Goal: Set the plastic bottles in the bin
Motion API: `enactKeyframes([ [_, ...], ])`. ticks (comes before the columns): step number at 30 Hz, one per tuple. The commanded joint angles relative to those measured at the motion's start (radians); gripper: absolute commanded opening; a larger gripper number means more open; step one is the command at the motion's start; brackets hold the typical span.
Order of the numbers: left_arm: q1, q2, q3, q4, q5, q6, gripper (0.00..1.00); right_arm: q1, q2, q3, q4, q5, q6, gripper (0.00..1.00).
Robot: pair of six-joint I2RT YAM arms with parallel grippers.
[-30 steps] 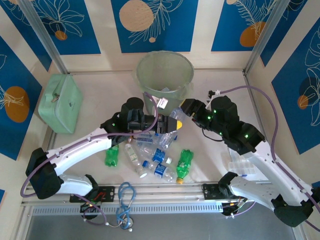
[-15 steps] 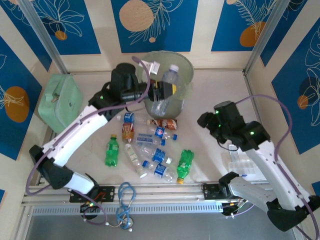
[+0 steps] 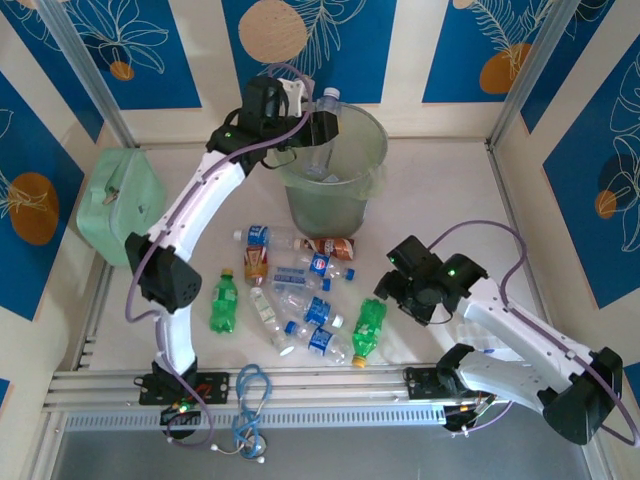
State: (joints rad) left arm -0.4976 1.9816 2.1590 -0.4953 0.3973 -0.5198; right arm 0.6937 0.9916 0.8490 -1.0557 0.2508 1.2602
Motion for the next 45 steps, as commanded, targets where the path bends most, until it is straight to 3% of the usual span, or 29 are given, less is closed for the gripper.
enactKeyframes([
  [1, 0.019, 0.054, 0.088, -0.065, -0.013, -0.007, 0.55, 0.018, 0.012, -0.023, -0.006, -0.021, 0.046, 0.78],
  [11, 0.021, 0.034, 0.043, -0.069, -0.020, 0.004, 0.82, 0.013, 0.063, -0.071, 0.065, -0.070, 0.062, 0.80],
  [19, 0.019, -0.110, -0.020, -0.014, 0.012, -0.026, 0.85, 0.012, 0.181, -0.026, 0.044, -0.064, 0.043, 0.80],
  [27, 0.019, -0.518, -0.565, 0.239, 0.051, -0.104, 0.85, 0.010, 0.327, 0.029, 0.071, -0.083, -0.017, 0.78],
  [33, 0.019, -0.751, -0.877, 0.303, 0.090, -0.154, 0.84, -0.005, 0.384, 0.039, 0.115, -0.126, -0.071, 0.81],
  [39, 0.019, -0.920, -1.074, 0.274, 0.073, -0.170, 0.85, -0.016, 0.457, 0.056, 0.167, -0.197, -0.129, 0.87],
  [45, 0.019, -0.986, -1.134, 0.232, 0.056, -0.169, 0.84, -0.028, 0.543, 0.082, 0.176, -0.237, -0.157, 0.86],
])
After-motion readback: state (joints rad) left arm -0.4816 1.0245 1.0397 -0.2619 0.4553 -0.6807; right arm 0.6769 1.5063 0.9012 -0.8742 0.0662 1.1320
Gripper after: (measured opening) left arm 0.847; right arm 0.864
